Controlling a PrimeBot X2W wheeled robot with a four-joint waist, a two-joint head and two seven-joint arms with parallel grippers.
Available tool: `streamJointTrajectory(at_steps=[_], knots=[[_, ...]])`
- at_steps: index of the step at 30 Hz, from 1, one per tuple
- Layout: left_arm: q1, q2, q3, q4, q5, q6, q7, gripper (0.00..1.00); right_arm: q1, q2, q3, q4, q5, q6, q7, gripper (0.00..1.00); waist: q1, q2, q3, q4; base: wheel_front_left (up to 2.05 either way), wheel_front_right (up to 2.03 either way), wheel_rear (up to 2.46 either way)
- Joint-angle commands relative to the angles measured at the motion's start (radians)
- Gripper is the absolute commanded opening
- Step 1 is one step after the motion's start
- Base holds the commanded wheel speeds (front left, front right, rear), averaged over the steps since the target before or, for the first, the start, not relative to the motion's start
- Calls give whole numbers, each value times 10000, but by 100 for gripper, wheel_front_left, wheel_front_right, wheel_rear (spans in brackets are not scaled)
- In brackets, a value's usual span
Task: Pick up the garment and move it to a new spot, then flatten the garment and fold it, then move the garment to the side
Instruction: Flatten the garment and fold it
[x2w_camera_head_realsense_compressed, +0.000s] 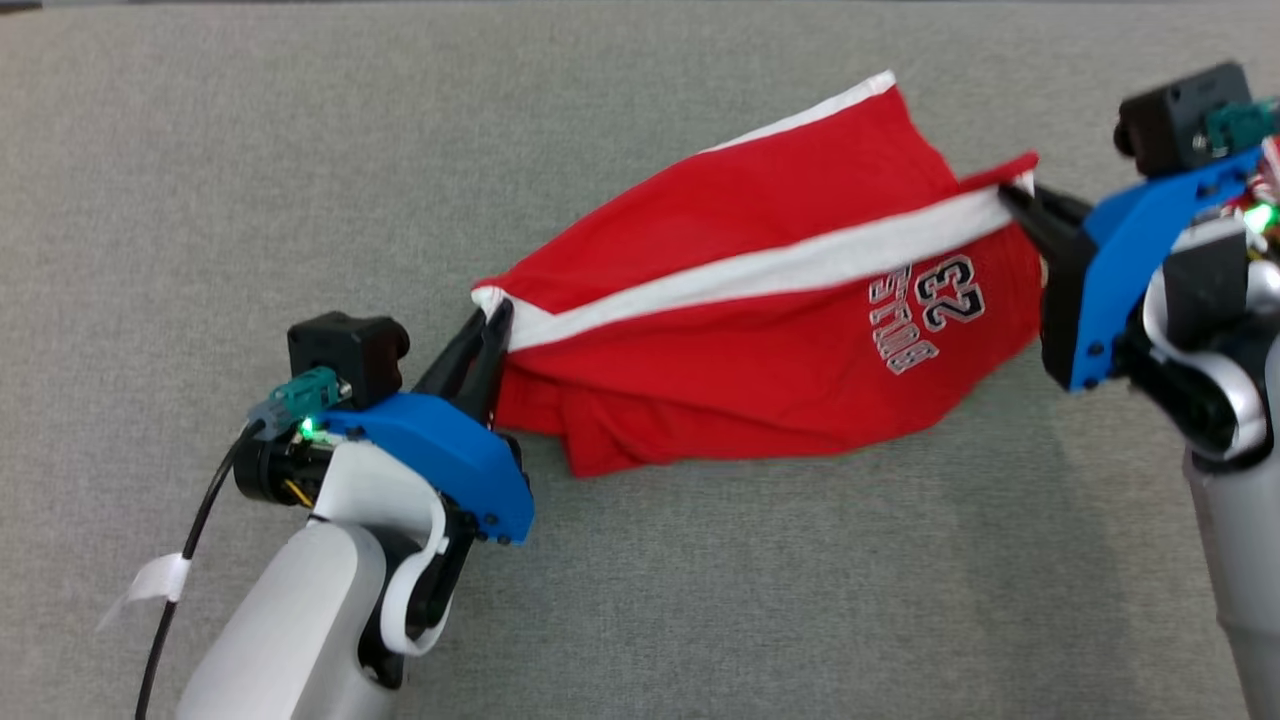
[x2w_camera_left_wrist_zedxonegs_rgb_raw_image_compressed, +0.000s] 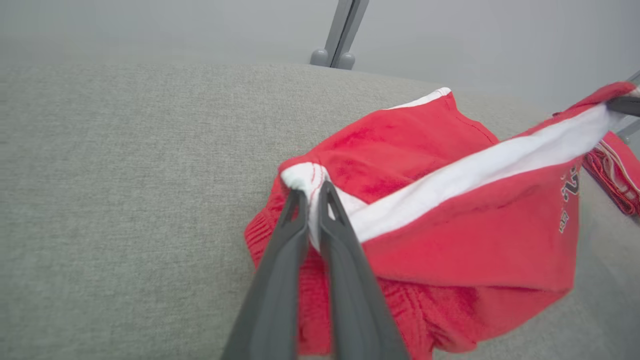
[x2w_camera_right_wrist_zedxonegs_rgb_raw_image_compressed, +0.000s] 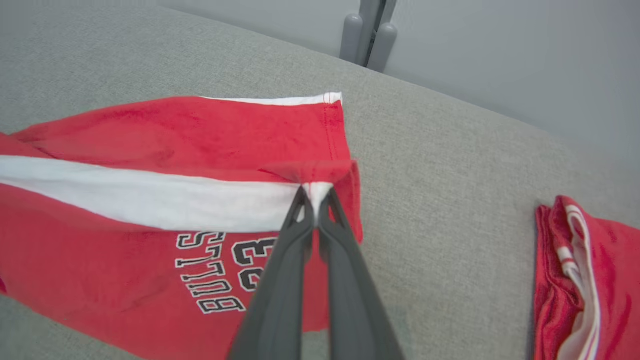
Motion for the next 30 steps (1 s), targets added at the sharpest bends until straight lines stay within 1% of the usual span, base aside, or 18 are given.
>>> streamJointTrajectory(at_steps=[1, 7, 11, 17, 18, 19, 24, 29, 30], knots=[[-227, -39, 46, 148, 99, 71, -102, 0, -374, -30, 37, 192, -17, 2, -181, 0, -3, -3, 355, 299, 0, 0, 0], [-955, -394, 182, 936, 162, 236, -447, 0, -1612, -9, 150, 1431, -201, 2, -1071, 0, -3, -3, 806, 653, 0, 0, 0], [-1348, -571, 197, 1316, 152, 175, -599, 0, -2174, 79, 92, 2152, -407, 2, -1667, 0, -3, -3, 970, 824, 0, 0, 0], [-1773, -750, 168, 1870, 101, 93, -728, 0, -2681, 388, 46, 3224, -566, 2, -2362, 0, -3, -3, 1051, 896, 0, 0, 0], [-1817, -795, 170, 1924, 97, 74, -805, 44, -2722, 427, 67, 3392, -577, 2, -2465, 43, -3, -3, 1049, 902, 0, 0, 0], [-1836, -835, 167, 1994, 91, 54, -871, 99, -2779, 464, 62, 3516, -571, 2, -2637, 100, -3, -3, 1044, 907, 0, 0, 0], [-1747, -995, 194, 2202, -96, -116, -1265, 100, -2903, 522, 162, 4159, -548, 2, -3374, 100, -3, -3, 863, 928, 0, 0, 0], [-1232, -1146, 377, 2302, -490, -383, -1872, 100, -2669, 495, 195, 4675, -299, 2, -3920, 100, -3, -3, 402, 947, 0, 0, 0], [-1232, -1146, 377, 2302, -490, -383, -1872, 100, -2669, 495, 195, 4675, -299, 2, -3920, 100, -3, -3, 402, 947, 0, 0, 0]])
